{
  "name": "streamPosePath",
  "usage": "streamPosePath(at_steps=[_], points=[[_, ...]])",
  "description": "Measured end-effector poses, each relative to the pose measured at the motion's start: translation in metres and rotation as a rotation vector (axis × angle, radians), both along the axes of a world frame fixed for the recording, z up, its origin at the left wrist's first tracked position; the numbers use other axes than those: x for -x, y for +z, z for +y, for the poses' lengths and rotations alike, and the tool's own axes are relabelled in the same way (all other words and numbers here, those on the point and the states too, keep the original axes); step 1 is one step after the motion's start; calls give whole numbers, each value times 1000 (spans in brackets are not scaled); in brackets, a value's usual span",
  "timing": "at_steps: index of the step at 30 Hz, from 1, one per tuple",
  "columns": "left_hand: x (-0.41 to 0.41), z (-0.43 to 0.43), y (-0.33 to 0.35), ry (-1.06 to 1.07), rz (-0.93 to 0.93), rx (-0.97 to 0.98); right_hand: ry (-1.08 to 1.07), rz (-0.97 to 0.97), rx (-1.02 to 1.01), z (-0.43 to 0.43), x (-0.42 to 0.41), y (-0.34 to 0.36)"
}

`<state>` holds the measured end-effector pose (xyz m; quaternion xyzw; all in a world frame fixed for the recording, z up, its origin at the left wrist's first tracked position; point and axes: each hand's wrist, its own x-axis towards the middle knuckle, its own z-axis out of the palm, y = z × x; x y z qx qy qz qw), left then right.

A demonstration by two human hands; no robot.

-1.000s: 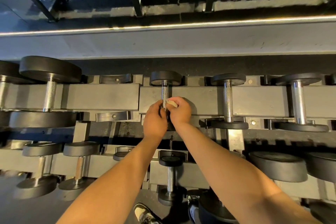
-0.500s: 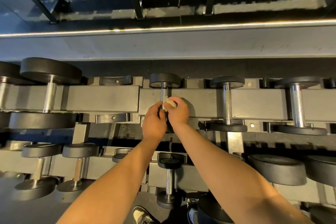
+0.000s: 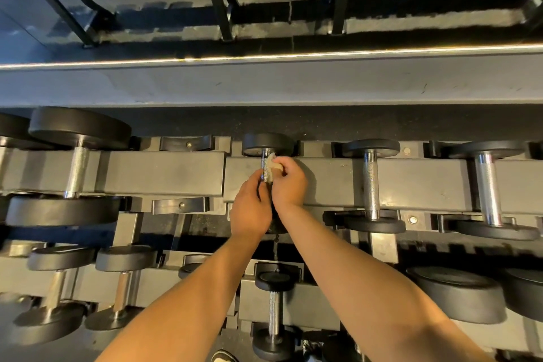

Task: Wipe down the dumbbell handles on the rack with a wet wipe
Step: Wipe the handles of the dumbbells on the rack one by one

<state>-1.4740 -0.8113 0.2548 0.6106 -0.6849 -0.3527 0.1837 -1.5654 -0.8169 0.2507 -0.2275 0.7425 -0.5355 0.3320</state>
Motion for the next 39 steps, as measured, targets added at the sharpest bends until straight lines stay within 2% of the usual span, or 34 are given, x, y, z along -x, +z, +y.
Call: streamPosePath(at_steps=[3, 8, 14, 20, 28, 33, 39], points=[[2, -1, 1, -15, -62, -22, 84, -3, 30, 8, -6, -3], [0, -3, -1, 20, -62, -53, 100, 100, 73, -1, 2, 2], [0, -1, 2, 22, -50, -60, 139, 20, 24, 22, 4, -10], [-1, 0, 4, 13, -44, -40, 49, 21, 79, -4, 6, 7], [1, 1, 6, 21, -57, -53, 134, -11, 3, 31, -3, -8], [2, 1, 7, 33, -62, -49, 75, 52, 8, 4, -2, 9], [1, 3, 7, 49, -46, -60, 141, 77, -43, 41, -13, -2]])
